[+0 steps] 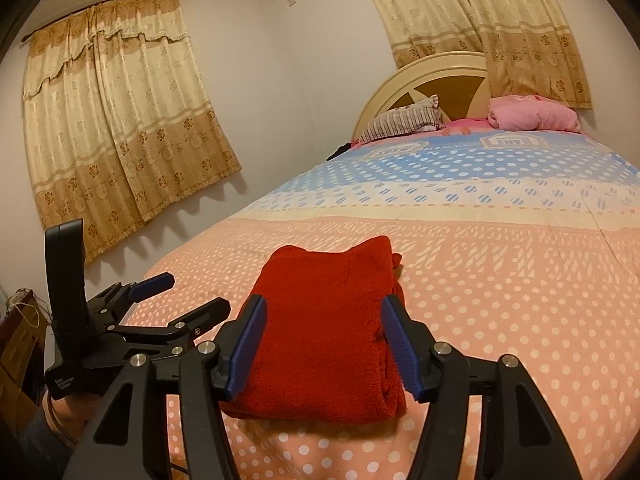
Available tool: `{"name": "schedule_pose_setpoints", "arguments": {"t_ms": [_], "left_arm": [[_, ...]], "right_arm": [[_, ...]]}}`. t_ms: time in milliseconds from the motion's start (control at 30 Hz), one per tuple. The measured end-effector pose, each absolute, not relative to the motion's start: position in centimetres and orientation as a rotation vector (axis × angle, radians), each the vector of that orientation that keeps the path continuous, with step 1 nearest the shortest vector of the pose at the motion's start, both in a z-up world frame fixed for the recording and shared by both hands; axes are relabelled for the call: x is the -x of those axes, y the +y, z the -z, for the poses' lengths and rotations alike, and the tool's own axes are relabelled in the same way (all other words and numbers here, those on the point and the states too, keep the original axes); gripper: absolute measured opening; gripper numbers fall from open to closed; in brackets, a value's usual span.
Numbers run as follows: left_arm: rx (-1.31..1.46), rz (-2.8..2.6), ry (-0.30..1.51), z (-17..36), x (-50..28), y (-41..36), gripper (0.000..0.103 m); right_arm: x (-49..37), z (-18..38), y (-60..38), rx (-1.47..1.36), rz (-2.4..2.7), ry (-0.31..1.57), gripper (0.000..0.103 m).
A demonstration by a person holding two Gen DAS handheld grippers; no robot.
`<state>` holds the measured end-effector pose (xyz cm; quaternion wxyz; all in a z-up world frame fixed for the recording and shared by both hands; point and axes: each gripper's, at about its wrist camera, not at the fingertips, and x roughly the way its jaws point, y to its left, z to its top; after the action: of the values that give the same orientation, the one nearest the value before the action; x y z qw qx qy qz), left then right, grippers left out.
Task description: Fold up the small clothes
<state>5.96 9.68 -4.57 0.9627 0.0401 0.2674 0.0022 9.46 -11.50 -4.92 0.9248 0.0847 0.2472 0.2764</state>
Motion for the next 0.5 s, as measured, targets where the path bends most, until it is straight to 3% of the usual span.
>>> {"name": "schedule_pose_setpoints", "arguments": {"t_ms": [500], "left_arm": [[-0.078,-0.007,0.54,4.61,-6.07,9.67,0.103]], "right_arm": [[-9.09,4.45,-11.77,-0.182,-0.562,0.495,0.061]]}}
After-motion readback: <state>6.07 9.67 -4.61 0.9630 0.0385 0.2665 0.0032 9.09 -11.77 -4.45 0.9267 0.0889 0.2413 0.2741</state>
